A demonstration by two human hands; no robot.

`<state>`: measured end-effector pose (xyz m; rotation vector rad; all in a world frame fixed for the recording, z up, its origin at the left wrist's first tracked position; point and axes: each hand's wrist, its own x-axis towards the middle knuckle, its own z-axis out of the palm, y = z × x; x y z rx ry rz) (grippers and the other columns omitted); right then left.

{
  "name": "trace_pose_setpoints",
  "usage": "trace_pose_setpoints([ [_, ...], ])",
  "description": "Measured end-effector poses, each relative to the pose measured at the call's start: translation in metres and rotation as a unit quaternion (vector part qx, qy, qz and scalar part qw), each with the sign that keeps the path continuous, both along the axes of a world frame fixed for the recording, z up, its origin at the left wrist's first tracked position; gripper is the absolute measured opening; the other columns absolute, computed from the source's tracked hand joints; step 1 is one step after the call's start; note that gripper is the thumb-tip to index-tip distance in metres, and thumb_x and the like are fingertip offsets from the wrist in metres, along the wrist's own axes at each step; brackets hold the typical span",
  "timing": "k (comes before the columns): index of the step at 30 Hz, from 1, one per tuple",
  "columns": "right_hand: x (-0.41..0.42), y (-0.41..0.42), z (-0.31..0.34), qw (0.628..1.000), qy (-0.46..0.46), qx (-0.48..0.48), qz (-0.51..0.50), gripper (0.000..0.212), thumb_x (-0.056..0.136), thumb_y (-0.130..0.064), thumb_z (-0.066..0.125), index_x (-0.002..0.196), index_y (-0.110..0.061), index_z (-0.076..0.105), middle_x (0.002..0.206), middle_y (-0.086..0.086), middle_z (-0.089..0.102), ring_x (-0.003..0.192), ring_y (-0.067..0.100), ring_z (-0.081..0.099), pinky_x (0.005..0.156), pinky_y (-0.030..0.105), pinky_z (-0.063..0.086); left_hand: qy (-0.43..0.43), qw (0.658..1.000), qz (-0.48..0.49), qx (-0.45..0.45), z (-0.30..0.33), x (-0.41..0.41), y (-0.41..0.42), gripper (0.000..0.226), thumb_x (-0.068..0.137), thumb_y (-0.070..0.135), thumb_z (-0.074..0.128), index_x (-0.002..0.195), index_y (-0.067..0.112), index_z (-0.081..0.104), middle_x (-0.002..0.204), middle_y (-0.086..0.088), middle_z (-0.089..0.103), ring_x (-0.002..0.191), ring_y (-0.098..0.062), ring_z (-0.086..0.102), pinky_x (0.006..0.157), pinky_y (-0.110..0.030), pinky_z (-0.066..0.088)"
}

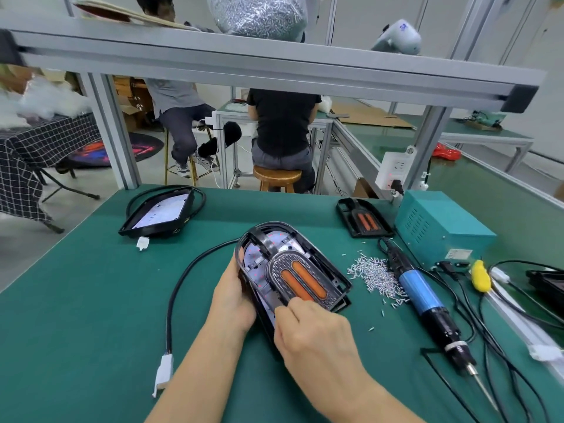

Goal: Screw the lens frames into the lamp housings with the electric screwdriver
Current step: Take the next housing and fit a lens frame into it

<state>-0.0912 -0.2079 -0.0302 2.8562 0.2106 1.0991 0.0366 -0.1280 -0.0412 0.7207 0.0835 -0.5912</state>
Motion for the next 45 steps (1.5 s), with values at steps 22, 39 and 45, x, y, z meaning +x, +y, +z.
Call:
trace_pose_setpoints([
  [22,0.005,-0.005,-0.012,0.998,0.059,0.023,-0.019,0.034,0.059,-0.031,0.092,0.054,-0.020,0.060,0.055,-0.005,0.053,0.047,0.011,0.054,0.037,0.025,0.036,-0.103,0.994,0.026,-0.031,-0.004,-0.008,-0.004,0.039,0.076,0.014,0.063,0.114,0.008,0.063,0.108,-0.016,0.069,0.088,-0.028,0.068,0.081,-0.044,0.056],
  [39,0.050,-0.080,0.001,0.832,0.264,0.485,-0.051,0.026,0.104,-0.031,0.038,0.118,-0.025,0.060,0.107,-0.006,0.065,0.100,0.015,0.056,0.076,0.023,0.034,-0.103,0.985,0.086,0.113,-0.010,-0.004,-0.012,0.025,0.090,-0.002,0.053,0.112,0.006,0.061,0.103,-0.015,0.069,0.080,-0.025,0.067,0.078,-0.041,0.056],
  [45,0.056,-0.088,0.010,0.843,0.318,0.427,-0.077,0.028,0.102,-0.027,0.039,0.103,-0.009,0.060,0.097,0.010,0.065,0.093,0.029,0.056,0.084,0.035,0.043,-0.255,0.853,0.103,0.444,-0.012,-0.011,-0.011,0.066,0.090,0.009,0.057,0.149,0.014,0.026,0.149,-0.002,0.039,0.133,-0.021,0.041,0.113,-0.038,0.031],
])
